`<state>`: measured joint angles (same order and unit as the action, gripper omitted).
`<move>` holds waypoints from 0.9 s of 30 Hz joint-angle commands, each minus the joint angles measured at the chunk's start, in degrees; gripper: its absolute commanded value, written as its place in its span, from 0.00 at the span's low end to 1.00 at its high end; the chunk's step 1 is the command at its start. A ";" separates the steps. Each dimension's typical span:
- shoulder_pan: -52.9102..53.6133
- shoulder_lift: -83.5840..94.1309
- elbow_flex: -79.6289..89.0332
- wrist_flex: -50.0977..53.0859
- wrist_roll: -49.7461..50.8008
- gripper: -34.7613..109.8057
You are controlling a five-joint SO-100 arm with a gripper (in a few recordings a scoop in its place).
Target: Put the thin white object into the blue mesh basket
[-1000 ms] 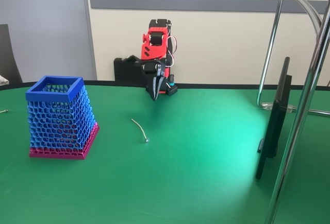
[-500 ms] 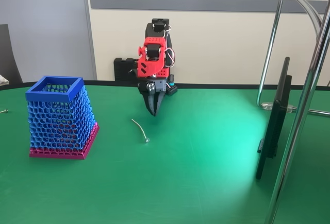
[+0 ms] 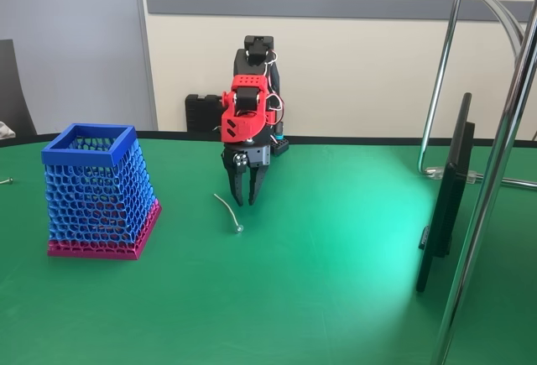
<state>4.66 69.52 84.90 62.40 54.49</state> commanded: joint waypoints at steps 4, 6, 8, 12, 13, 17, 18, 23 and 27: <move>0.26 -1.41 -3.96 0.26 1.41 0.35; 0.53 -2.29 -4.83 0.26 1.49 0.35; 0.79 -3.60 -5.80 0.26 1.41 0.35; 1.41 -6.68 -8.53 0.44 1.05 0.34; 1.49 -7.38 -9.32 0.53 0.97 0.34; 2.29 -9.14 -11.34 0.79 0.88 0.34; 2.46 -9.58 -11.78 0.79 0.88 0.34; 3.16 -11.16 -13.36 0.79 0.62 0.34; 3.25 -13.36 -15.03 0.70 0.62 0.34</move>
<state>7.38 55.99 72.25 63.11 55.46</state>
